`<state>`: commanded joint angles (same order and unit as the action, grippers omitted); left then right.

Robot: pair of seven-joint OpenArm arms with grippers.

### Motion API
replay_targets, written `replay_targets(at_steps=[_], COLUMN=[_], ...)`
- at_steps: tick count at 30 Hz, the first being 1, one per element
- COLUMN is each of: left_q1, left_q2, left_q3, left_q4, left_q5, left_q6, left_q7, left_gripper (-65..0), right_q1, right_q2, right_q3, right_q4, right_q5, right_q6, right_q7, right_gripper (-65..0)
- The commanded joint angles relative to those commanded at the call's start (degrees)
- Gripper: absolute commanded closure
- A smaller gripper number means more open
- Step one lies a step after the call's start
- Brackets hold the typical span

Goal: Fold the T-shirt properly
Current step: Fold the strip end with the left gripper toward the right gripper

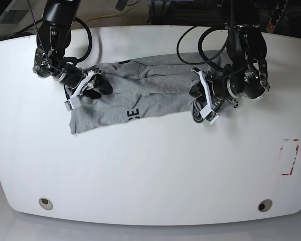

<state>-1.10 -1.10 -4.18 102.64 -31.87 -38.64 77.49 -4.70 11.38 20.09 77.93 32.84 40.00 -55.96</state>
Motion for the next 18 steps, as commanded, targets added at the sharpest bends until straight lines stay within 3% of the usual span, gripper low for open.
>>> replay_targets(at_steps=[4,6,18], left_q1=[-0.09,0.0,0.26], left_q2=[-0.09,-0.09,-1.85], left_q3=[3.6,3.87,15.03], left_q4=[0.18,0.26,8.35], left_q5=[0.0,-0.18,-0.35], left_q6=[0.09,0.09,-0.35], left_q7=[0.0,0.0,0.09], left_gripper=[-31.4,-37.8,-38.8], right_q1=[0.09,0.18,0.26], right_q2=[0.0,0.0,-0.09], right_q3=[0.0,0.0,0.0], right_q4=[0.0,0.0,0.0], right_q5=[0.0,0.09,0.18], right_q6=[0.0,0.0,0.0], right_q7=[-0.09,-0.09,-0.09], right_gripper=[-32.5,-32.5,-32.5])
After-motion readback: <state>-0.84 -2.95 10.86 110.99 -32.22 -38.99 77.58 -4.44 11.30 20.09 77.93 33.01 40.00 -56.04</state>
